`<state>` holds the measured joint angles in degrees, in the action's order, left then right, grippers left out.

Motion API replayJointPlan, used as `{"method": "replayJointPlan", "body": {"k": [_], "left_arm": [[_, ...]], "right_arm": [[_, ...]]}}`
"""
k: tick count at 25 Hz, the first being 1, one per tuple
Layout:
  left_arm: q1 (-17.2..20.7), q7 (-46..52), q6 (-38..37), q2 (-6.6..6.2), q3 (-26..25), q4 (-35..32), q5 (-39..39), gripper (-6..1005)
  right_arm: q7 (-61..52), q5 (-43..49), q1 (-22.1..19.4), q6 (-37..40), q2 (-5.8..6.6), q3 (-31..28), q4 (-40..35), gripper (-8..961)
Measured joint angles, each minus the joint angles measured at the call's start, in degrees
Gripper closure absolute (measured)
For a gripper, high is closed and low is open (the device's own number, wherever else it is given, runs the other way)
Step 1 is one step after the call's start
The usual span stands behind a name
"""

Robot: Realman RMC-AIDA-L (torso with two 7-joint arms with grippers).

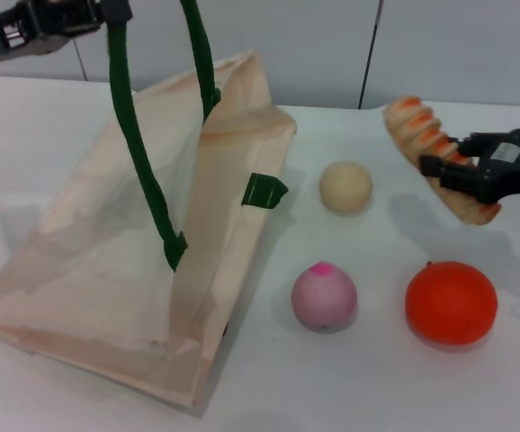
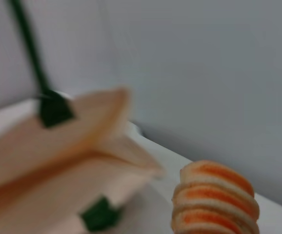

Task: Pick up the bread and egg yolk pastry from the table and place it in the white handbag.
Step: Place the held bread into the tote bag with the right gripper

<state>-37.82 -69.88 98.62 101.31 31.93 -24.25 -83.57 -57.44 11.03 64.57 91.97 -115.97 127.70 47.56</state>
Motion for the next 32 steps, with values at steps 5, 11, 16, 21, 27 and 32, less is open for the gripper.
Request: {"method": "replayJointPlan", "body": {"k": [5,11,16,21,27,32], "left_arm": [[-1.45,0.42,1.53,-0.24,-0.03,0.25,-0.09,871],[-2.55,0.91,2.79,-0.11,-0.03,0.27,-0.11,871],[-3.07,2.69,4.03,-0.15,-0.03,0.26,-0.11,871],[-3.08,3.58,5.31,-0.41,-0.52,0.10,-0.56,870],[-3.48,4.92,6.03,-1.35,-0.62,0.01,-0.90,870],[-3.65,5.58,6.17,-1.86,-0.65,-0.01,-0.91,870]], "right_arm": [[3.64,5.43,3.61,5.18,-0.74,0.08,0.50,563],[7.87,10.78,7.20,4.70,-1.20,-1.64,-0.78,578],[11.15,14.05,8.93,4.71,-1.15,-1.88,-5.54,588],[13.37,18.44,11.14,3.76,-0.92,-1.31,-11.41,594],[13.79,22.05,12.97,-1.10,-1.08,-1.31,-18.26,593],[14.49,22.47,13.64,-3.84,-0.97,-0.77,-24.51,611]]}}
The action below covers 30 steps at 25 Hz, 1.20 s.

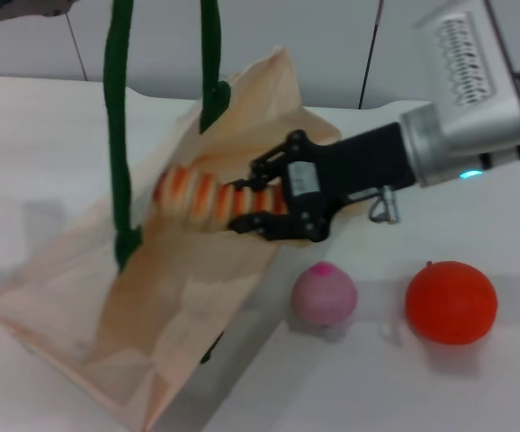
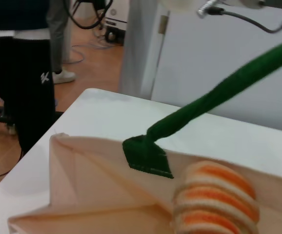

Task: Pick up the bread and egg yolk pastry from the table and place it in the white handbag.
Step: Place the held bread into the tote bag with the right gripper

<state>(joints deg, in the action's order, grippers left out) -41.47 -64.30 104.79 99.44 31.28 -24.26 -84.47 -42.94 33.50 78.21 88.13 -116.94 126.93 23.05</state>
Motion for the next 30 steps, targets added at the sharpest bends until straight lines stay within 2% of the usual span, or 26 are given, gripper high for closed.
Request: {"method": "replayJointPlan", "body": {"k": [11,16,19,22,26,30], "left_arm": [[-0.36,1.14,-0.29,-0.53,0.00,0.02,0.01,870],[-0.72,1.40,-0.47,-0.59,0.11,0.33,0.08,870],[-0.94,1.40,-0.53,-0.34,0.42,0.40,0.08,870],[-1.38,1.40,-0.43,-0.04,0.45,0.45,0.08,870],[-2.02,1.89,0.07,0.42,0.17,0.52,0.07,871],[-2.67,2.42,1.74,1.00,0.10,0.53,-0.58,871]], "right_arm": [[-2.18,7.70,-0.54,-15.51,0.16,0.07,-21.29,623],[-7.52,15.50,-3.75,-27.03,0.69,0.05,-36.18,626],[-13.89,24.40,-7.56,-36.29,1.14,-0.46,-48.70,629],[-21.22,34.88,-12.11,-41.82,1.68,-3.59,-59.28,631],[-29.37,50.79,-16.68,-42.76,1.11,-11.44,-66.65,630],[-35.07,58.99,-18.78,-46.57,0.64,-12.68,-70.40,640]]}}
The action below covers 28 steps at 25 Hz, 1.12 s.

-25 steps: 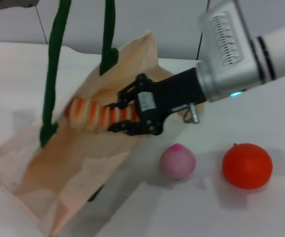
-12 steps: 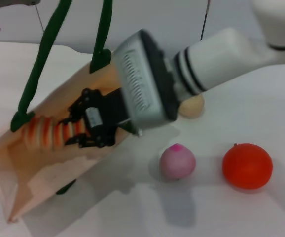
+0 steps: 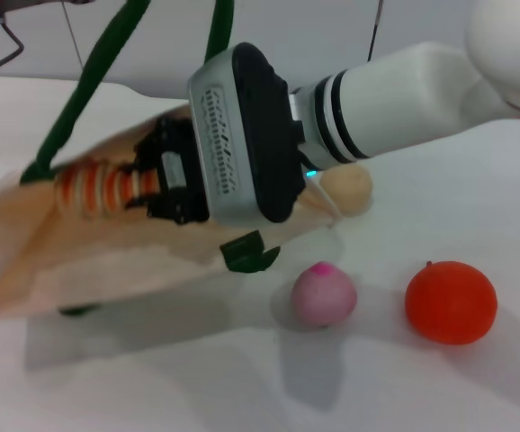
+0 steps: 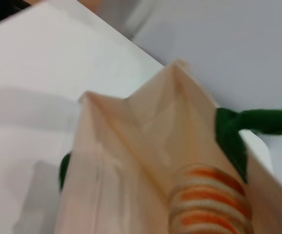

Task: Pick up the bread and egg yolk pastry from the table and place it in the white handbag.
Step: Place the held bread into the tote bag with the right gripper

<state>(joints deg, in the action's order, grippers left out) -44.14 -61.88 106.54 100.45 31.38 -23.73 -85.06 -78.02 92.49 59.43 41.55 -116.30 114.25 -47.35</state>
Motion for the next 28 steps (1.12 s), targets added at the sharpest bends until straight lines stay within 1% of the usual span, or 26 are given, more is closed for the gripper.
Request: {"method": "replayJointPlan", "body": {"k": [1,2,8,16,21,24,27,28], "left_arm": [[-0.06,0.17,0.72,0.15,0.00,0.00,-0.42,871],[-0.09,0.38,1.36,0.26,-0.01,0.00,-0.87,871],[0.33,1.70,3.89,0.42,-0.07,0.00,-3.82,871],[2.27,2.03,6.63,-0.23,-0.38,-0.02,-8.81,870],[2.83,2.09,7.07,-0.56,-0.78,-0.13,-9.96,870],[3.08,2.08,6.81,-0.84,-0.83,-0.13,-10.26,870],[3.52,1.59,6.00,-0.88,-1.26,-0.11,-10.29,870],[3.72,1.45,5.61,-0.90,-1.58,-0.10,-10.26,870]], "right_arm": [[-2.17,1.94,-0.10,-2.75,-0.09,0.95,-0.36,640],[-2.17,1.94,-0.10,-2.75,-0.09,0.95,-0.36,640],[-5.82,5.10,-0.64,-10.50,-0.15,4.30,0.41,641],[-5.84,5.27,-3.84,-21.96,-0.15,7.62,1.62,645],[-6.37,4.62,-4.01,-22.84,-0.26,7.34,2.61,650],[-7.92,4.61,-4.95,-25.71,-0.40,7.57,1.68,658],[-8.27,4.46,-5.74,-26.31,-0.42,7.64,0.52,668],[-8.37,4.28,-6.00,-25.95,-0.41,7.64,0.12,589]]}}
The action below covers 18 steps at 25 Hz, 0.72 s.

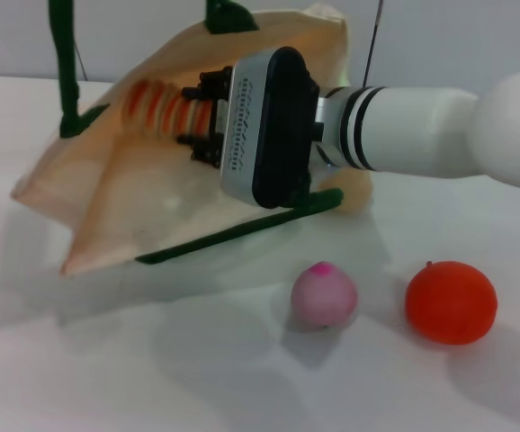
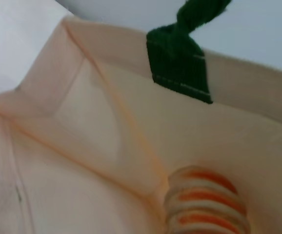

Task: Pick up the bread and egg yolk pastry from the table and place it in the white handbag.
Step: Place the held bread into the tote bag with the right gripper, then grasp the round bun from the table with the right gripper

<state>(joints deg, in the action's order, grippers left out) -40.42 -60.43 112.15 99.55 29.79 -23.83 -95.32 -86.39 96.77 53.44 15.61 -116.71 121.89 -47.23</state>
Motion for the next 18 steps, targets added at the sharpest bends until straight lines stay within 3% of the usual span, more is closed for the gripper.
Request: {"method": "replayJointPlan", "body": {"k": [2,9,13,18], "left_arm": [[0.48,-0.16,-1.09,-0.04,-0.61,0.01,0.08,870],[1.64,-0.62,-3.86,-0.60,-0.75,0.07,0.00,871],[2.23,-0.70,-5.91,-0.80,-0.72,0.10,-0.03,871],[3.64,-0.82,-9.02,-1.28,-1.01,0.10,-0.11,871]], "right_arm": [[-0.56,-0.56,-0.47,1.01,0.02,0.04,-0.93,431],[-2.15,-1.85,-1.13,4.93,0.17,-0.32,-3.37,191],[-3.55,-1.84,-1.27,10.88,0.44,-1.36,-4.96,73],[-4.54,-1.26,-2.80,22.67,0.65,-7.61,-7.28,76]]}}
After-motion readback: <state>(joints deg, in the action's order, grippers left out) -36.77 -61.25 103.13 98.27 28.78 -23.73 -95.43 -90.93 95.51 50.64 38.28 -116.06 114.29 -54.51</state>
